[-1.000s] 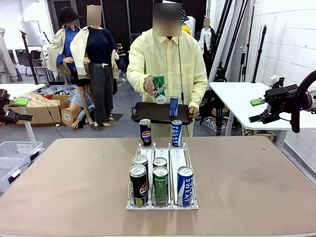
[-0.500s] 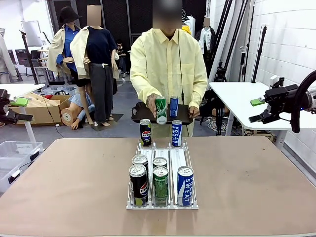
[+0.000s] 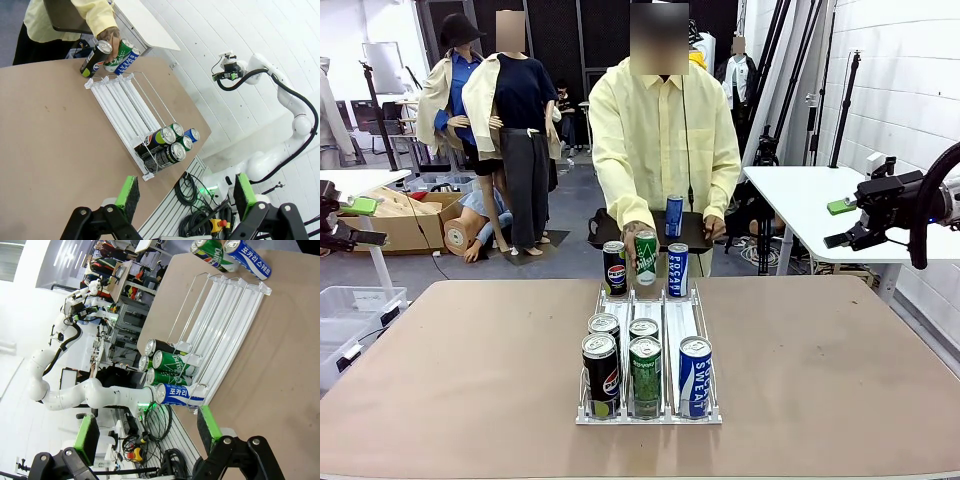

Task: Retrieve and hand over the desired beverage to the person.
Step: Pick up another can of the same type that the person held from the Automatic Can Dispenser.

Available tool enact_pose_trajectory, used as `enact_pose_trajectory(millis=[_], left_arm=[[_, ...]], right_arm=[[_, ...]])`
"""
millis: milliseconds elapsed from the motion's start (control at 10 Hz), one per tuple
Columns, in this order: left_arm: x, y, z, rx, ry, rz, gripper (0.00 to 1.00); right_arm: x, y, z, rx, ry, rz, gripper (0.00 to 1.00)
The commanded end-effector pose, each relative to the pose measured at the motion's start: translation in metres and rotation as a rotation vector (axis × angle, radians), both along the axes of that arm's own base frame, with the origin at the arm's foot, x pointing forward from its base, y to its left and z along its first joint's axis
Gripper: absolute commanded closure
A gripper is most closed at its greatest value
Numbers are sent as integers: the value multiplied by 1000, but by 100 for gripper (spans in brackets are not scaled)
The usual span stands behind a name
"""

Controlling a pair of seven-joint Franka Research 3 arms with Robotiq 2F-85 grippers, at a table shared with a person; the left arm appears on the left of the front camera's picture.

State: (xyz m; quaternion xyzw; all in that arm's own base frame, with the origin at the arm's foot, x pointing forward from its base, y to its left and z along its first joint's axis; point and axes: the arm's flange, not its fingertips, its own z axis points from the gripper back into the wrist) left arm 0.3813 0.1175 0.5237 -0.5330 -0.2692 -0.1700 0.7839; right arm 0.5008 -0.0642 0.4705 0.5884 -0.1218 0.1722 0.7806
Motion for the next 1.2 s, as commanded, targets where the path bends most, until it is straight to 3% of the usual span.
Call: enact_pose_trajectory(millis=[0,1100], left_arm=[[0,0,2,-24,-12,1,0],[0,0,2,-24,-12,1,0]], right_arm=[[0,1,0,3,2,3,0],[0,1,0,3,2,3,0]])
